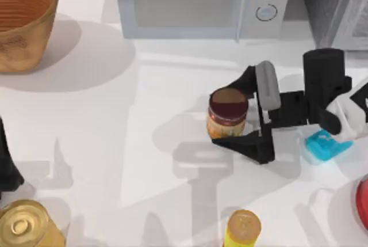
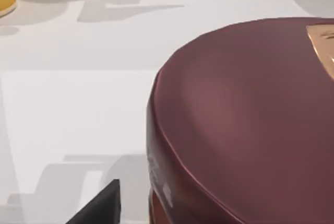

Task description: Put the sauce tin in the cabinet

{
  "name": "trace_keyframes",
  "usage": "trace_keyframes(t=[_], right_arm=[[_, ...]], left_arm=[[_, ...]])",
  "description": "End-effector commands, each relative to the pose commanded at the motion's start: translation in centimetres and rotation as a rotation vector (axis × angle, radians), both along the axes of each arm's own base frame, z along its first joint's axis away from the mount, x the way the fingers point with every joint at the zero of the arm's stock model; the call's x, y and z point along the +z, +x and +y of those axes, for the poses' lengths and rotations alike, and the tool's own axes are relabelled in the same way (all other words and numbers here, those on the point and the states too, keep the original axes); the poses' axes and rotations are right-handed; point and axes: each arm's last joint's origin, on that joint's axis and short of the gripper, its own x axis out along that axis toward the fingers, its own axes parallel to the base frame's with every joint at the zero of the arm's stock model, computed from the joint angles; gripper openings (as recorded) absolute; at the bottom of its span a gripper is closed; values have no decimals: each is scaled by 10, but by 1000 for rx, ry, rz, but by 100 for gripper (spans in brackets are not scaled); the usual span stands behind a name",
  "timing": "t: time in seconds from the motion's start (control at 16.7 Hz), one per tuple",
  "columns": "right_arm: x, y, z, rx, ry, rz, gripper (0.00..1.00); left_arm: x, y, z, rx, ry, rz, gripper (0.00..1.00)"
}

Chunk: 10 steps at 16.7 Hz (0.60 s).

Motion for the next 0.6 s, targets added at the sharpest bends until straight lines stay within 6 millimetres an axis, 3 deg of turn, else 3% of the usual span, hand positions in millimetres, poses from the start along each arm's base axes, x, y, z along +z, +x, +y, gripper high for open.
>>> trace_keyframes(t=[0.36,0.6], right_arm=[[-2,-2,7,0,0,1,100],[-2,-2,7,0,0,1,70]], left_arm=[[0,0,0,0,0,0,100],[0,0,0,0,0,0,100]])
